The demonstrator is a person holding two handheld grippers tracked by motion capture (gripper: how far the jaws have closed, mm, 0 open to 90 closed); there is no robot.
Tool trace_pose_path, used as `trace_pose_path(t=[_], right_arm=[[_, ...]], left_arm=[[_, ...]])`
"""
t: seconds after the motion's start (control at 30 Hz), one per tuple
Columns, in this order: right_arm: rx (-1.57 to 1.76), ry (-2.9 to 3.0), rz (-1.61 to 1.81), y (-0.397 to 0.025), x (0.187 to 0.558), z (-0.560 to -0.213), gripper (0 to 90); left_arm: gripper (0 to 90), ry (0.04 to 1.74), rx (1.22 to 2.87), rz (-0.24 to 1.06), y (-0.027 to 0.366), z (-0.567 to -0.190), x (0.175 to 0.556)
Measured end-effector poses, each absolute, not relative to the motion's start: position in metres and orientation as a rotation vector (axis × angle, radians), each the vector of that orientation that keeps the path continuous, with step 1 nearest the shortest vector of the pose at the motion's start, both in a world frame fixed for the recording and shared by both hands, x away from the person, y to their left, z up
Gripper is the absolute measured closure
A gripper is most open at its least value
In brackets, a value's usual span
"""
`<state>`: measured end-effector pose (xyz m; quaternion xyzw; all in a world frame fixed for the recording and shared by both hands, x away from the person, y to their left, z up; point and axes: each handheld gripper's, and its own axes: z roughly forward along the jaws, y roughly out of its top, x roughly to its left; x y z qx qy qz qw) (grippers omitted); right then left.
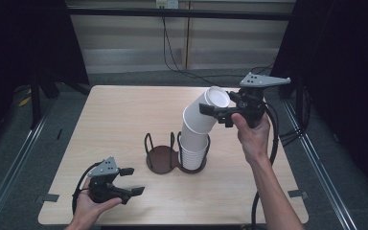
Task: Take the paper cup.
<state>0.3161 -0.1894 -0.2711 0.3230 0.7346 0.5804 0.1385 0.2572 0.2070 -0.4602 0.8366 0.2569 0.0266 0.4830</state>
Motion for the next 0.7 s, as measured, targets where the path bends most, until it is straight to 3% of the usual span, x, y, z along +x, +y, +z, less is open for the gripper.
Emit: trace_pose_path(t=[0.7], right_arm=[[0.872,2.107,1.719,-0.202,0.275,-0.267,24.2]], left_arm=[[16.8,0.552,1.993,0.067,0.188,-0.439,0.258]])
